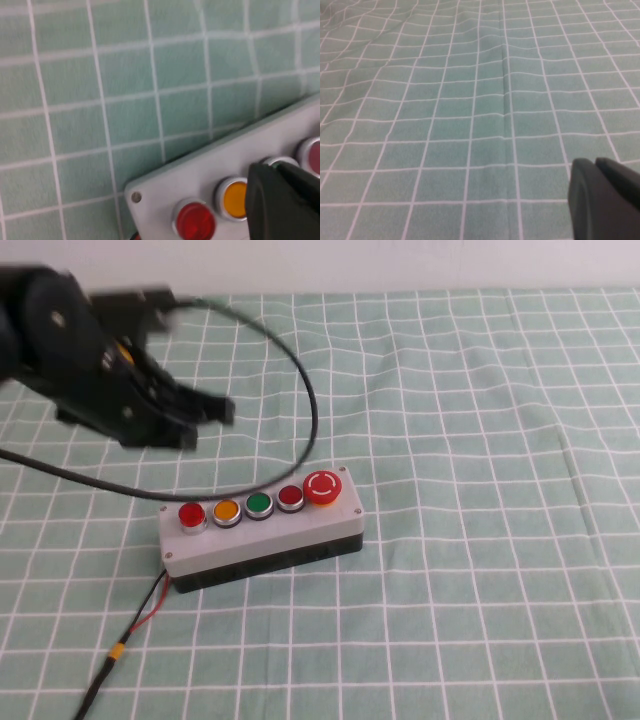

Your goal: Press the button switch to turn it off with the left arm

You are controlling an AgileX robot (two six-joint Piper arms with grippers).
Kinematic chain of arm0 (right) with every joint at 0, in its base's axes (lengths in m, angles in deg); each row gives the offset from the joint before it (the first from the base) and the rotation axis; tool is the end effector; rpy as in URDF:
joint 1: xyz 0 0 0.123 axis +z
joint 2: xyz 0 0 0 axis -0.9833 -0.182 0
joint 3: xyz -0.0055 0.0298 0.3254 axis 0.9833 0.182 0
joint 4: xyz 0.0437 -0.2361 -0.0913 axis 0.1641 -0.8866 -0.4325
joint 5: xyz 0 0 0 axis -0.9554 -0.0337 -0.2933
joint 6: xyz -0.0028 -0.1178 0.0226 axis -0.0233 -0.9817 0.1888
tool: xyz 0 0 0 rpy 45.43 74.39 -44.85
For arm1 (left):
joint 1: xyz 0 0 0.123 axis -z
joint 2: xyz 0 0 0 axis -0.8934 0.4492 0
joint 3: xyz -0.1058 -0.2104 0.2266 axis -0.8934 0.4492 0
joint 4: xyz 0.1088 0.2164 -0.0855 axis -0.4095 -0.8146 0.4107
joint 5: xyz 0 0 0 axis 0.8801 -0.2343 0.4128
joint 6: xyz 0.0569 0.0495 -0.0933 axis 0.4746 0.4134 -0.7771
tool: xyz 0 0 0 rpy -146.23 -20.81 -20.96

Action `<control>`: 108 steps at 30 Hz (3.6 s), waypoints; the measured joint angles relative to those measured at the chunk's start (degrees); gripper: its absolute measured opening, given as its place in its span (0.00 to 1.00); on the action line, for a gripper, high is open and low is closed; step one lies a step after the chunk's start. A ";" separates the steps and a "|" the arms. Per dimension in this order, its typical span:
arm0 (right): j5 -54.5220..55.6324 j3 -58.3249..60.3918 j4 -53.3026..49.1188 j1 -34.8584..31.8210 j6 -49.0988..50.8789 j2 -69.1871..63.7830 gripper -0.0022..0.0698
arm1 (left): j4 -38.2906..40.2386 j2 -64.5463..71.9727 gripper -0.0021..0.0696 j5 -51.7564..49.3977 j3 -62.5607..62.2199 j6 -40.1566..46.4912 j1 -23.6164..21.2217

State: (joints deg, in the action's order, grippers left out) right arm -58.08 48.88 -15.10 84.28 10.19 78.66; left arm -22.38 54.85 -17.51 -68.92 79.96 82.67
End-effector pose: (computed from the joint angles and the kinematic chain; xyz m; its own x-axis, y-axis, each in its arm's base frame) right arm 0.0439 0.0064 0.1650 -0.2796 0.1116 -0.9536 -0.0682 0.9884 0.1356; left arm 0.3433 -0.1282 0.3189 -0.8467 0.1800 -0.5007 0.2674 0.9575 -0.1080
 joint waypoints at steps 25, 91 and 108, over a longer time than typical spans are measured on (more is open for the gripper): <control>0.00 0.00 0.00 0.00 0.00 0.00 0.01 | 0.00 -59.33 0.02 -1.10 15.92 4.68 0.00; 0.00 0.00 0.00 0.00 0.00 0.00 0.01 | -8.70 -92.63 0.02 32.93 78.24 0.02 -14.43; 0.00 0.00 0.00 0.00 0.00 0.00 0.01 | -4.07 -92.63 0.02 27.05 78.24 0.34 -14.43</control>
State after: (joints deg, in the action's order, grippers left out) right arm -58.08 48.88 -15.10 84.28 10.19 78.66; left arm -26.45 -37.77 9.54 9.32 80.30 68.24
